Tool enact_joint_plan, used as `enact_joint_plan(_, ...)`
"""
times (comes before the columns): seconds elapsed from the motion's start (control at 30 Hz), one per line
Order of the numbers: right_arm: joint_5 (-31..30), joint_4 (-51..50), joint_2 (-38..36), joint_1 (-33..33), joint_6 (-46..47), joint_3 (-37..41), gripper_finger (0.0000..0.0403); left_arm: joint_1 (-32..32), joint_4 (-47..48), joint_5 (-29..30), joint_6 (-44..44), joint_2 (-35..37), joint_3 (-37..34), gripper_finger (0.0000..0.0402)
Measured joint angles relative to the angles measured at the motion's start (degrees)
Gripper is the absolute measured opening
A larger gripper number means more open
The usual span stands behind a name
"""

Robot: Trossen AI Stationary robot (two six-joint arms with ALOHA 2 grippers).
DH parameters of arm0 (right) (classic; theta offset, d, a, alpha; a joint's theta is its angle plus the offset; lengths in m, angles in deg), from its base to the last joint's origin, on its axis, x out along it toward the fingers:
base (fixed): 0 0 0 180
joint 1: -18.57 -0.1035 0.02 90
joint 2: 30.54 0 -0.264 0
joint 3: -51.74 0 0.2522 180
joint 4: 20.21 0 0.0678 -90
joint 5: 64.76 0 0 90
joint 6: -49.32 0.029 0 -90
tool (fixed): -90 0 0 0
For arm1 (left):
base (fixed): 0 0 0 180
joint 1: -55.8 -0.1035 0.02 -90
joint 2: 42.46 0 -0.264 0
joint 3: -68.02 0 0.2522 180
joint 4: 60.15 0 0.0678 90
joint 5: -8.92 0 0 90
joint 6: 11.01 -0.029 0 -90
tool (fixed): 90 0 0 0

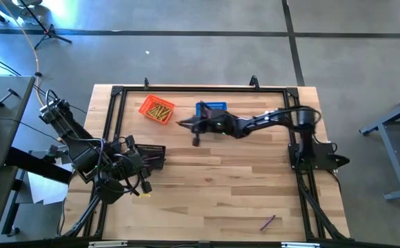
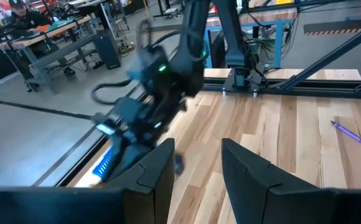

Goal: Sort crayons
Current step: Put the yellow crayon into the orange bin

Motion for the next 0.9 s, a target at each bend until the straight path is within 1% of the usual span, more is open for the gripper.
enact_joint_plan(0.23,-0.33,0.00,12.43,1.86,0.00,-16.67,0.0010,0.00,-0.03,0.00,0.02,0.00,0.00,0.0117)
enact_joint_plan(0.43,-0.41,-0.44,20.19,3.52,0.03,-27.50,0.0010,0.00,-0.05,0.00,0.02,0.00,0.00,0.0117)
enact_joint_plan(0.57,-0.48,-1.66,24.61,4.52,0.07,-33.52,0.0010,0.00,-0.01,0.00,0.03,0.00,0.00,0.0117)
enact_joint_plan(0.67,-0.48,-4.39,27.01,5.23,2.41,-37.51,0.0010,0.00,-0.01,0.00,0.04,0.00,0.00,0.0117)
enact_joint_plan(0.77,-0.48,-6.93,28.69,6.02,5.87,-40.62,0.0010,0.00,-0.03,0.02,0.04,0.00,0.00,0.0117)
enact_joint_plan(0.9,-0.48,-7.81,29.49,7.00,7.56,-42.78,0.0010,0.01,-0.02,0.04,0.04,0.00,0.00,0.0117)
